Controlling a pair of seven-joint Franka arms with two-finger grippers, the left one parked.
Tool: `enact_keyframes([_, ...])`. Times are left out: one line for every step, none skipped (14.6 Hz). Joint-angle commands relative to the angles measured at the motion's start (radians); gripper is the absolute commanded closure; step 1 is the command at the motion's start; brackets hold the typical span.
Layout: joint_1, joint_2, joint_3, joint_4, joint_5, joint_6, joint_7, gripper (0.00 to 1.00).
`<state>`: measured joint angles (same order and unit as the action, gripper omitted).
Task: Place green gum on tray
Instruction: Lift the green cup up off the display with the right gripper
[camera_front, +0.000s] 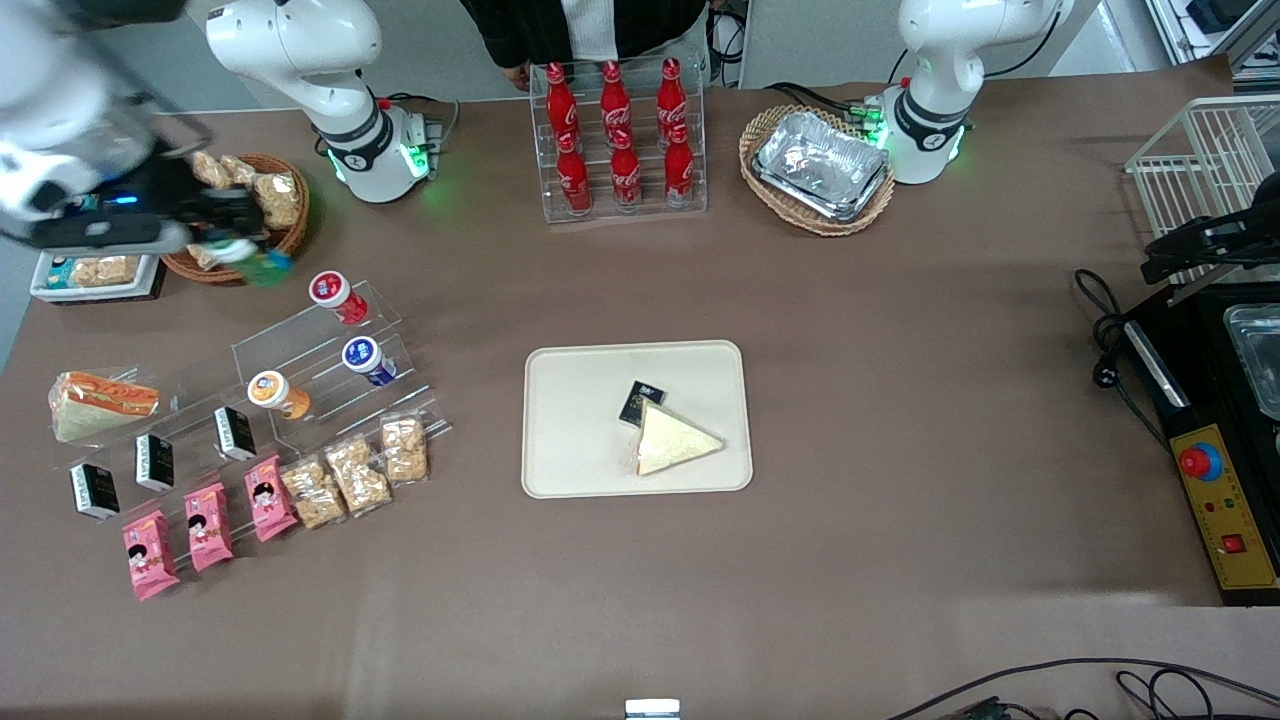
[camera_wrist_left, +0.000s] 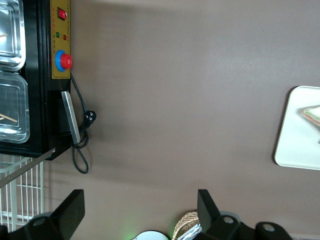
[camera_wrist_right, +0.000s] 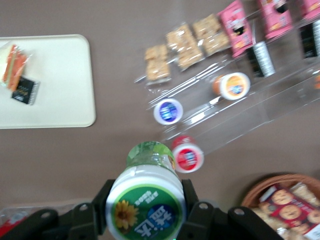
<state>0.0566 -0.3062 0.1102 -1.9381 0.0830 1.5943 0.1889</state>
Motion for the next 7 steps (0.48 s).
enact_keyframes([0.031, 0.091, 0.161, 0.034, 0.046, 0.048, 0.254, 0.80])
enact_keyframes([0.031, 0.125, 0.211, 0.034, 0.046, 0.085, 0.309, 0.80])
enact_keyframes([0.031, 0.162, 0.256, 0.033, 0.046, 0.126, 0.358, 0.80])
enact_keyframes([0.032, 0.197, 0.293, 0.022, 0.044, 0.177, 0.403, 0.80])
enact_keyframes([0.032, 0.235, 0.322, 0.004, 0.044, 0.234, 0.431, 0.80])
enact_keyframes([0.032, 0.266, 0.347, -0.027, 0.038, 0.303, 0.451, 0.80])
enact_keyframes([0.034, 0.294, 0.358, -0.065, 0.035, 0.381, 0.472, 0.80])
